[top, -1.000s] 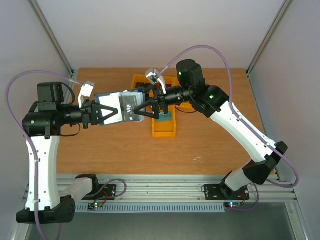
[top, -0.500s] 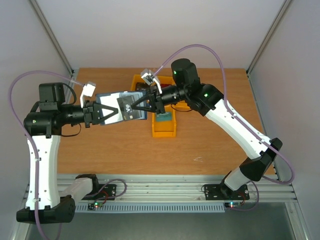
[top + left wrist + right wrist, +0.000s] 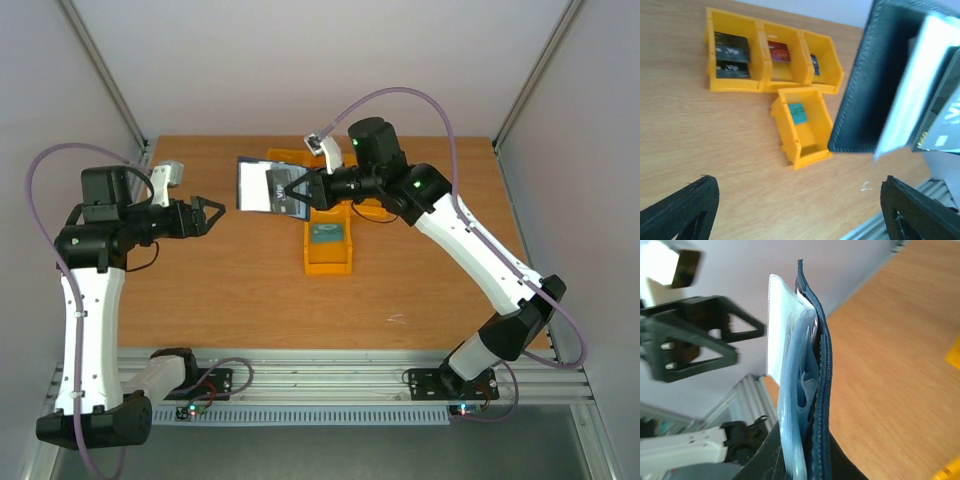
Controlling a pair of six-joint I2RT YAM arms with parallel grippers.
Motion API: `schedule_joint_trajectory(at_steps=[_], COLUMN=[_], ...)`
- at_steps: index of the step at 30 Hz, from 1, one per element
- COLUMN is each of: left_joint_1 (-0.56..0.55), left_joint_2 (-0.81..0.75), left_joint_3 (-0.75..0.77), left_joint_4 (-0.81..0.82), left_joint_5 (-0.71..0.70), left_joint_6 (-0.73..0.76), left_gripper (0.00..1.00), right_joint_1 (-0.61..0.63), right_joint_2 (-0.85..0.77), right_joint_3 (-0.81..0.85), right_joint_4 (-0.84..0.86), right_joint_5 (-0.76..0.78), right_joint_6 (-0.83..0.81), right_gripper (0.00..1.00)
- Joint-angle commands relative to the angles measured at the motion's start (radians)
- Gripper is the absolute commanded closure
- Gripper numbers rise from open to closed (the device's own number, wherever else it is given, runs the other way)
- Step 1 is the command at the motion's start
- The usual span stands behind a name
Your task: Take the credit cards out of the card holder
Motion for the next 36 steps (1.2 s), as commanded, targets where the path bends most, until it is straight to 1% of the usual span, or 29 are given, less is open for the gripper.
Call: schedule_joint_trajectory(at_steps=[1, 2, 3, 5, 6, 7, 8, 10, 12, 16, 19, 23, 26, 29, 31, 33, 34, 36], left_joint_1=[0.004, 0.005, 0.004, 0.003, -0.001, -0.007, -0.014, -0.029, -0.046, -0.064, -0.067, -0.076, -0.086, -0.086, -0.086, -0.086, -0.086, -0.086], left_joint_2=[0.0, 0.002, 0.003, 0.006, 0.006, 0.004, 0.0, -0.003, 0.001, 0.001, 0.003, -0.003, -0.008, -0.008, -0.008, -0.009, -0.01, -0.011], left_joint_3=[0.055, 0.059, 0.062, 0.06, 0.053, 0.036, 0.014, -0.024, -0.045, -0.08, -0.087, -0.114, -0.133, -0.143, -0.143, -0.141, -0.138, -0.138], left_joint_4=[0.034, 0.036, 0.041, 0.064, 0.095, 0.137, 0.187, 0.24, 0.249, 0.316, 0.337, 0.364, 0.417, 0.451, 0.47, 0.484, 0.486, 0.485], left_joint_5=[-0.082, -0.046, 0.007, 0.202, 0.298, 0.374, 0.416, 0.434, 0.426, 0.436, 0.436, 0.438, 0.463, 0.476, 0.498, 0.518, 0.524, 0.541], left_joint_6=[0.052, 0.055, 0.054, 0.045, 0.015, -0.017, -0.073, -0.168, -0.183, -0.254, -0.278, -0.298, -0.334, -0.361, -0.37, -0.383, -0.385, -0.385], left_gripper=[0.14, 0.18, 0.25, 0.41, 0.49, 0.53, 0.56, 0.61, 0.63, 0.62, 0.62, 0.62, 0.63, 0.72, 0.83, 0.96, 0.99, 1.0], right_joint_1=[0.011, 0.026, 0.037, 0.06, 0.069, 0.076, 0.083, 0.095, 0.1, 0.1, 0.101, 0.101, 0.103, 0.107, 0.107, 0.107, 0.107, 0.106], right_joint_2=[-0.008, -0.007, -0.007, -0.002, 0.005, 0.01, 0.016, 0.019, 0.022, 0.023, 0.026, 0.034, 0.05, 0.066, 0.071, 0.072, 0.072, 0.067], right_joint_3=[0.017, 0.019, 0.02, 0.028, 0.036, 0.045, 0.051, 0.054, 0.049, 0.04, 0.039, 0.036, 0.047, 0.057, 0.059, 0.06, 0.059, 0.057], right_joint_4=[-0.079, -0.087, -0.091, -0.087, -0.084, -0.083, -0.074, -0.041, 0.009, 0.077, 0.098, 0.151, 0.168, 0.171, 0.169, 0.161, 0.161, 0.157], right_joint_5=[0.262, 0.297, 0.317, 0.329, 0.321, 0.308, 0.274, 0.214, 0.143, 0.032, -0.013, -0.112, -0.142, -0.154, -0.151, -0.141, -0.139, -0.134], right_joint_6=[0.062, 0.055, 0.048, 0.034, 0.028, 0.021, 0.014, 0.002, -0.001, 0.009, 0.015, 0.031, 0.044, 0.047, 0.046, 0.04, 0.038, 0.034], right_gripper=[0.99, 0.99, 0.99, 0.99, 0.99, 0.99, 0.99, 0.99, 0.99, 0.99, 0.99, 0.99, 0.99, 0.99, 0.99, 0.99, 0.99, 0.99])
